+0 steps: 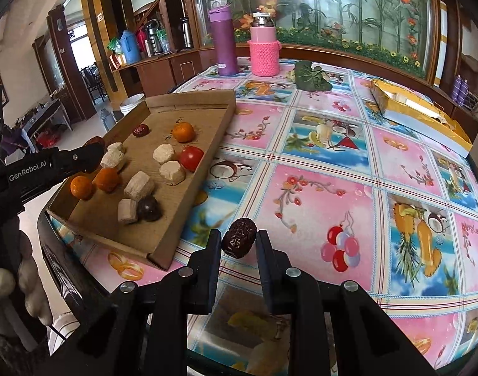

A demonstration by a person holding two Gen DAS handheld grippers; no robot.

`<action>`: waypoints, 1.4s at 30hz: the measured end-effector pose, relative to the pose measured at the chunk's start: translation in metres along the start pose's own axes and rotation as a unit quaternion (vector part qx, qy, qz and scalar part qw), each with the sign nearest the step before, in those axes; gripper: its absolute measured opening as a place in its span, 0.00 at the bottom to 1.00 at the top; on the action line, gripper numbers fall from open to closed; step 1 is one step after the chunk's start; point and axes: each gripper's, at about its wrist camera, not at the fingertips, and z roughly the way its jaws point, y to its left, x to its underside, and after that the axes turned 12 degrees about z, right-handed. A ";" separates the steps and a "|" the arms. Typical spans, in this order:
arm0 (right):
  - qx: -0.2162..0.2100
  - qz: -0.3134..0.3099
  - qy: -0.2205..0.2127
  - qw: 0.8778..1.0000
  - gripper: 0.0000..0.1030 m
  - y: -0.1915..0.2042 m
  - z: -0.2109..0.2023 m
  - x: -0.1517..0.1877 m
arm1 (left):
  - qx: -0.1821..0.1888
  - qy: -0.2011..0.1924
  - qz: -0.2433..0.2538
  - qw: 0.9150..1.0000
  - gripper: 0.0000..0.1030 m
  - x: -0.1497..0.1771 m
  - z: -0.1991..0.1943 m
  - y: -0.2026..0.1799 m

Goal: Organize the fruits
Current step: 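Lower both dates into the cardboard tray and open both tools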

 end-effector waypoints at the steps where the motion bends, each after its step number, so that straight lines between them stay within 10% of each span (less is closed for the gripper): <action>1: -0.002 -0.004 0.001 1.000 0.24 0.003 0.001 -0.001 | -0.002 0.000 -0.004 1.000 0.25 0.000 0.000 0.004; 42: -0.084 -0.063 0.051 0.993 0.24 0.102 0.071 -0.061 | -0.016 0.036 0.009 0.999 0.25 -0.003 0.015 0.031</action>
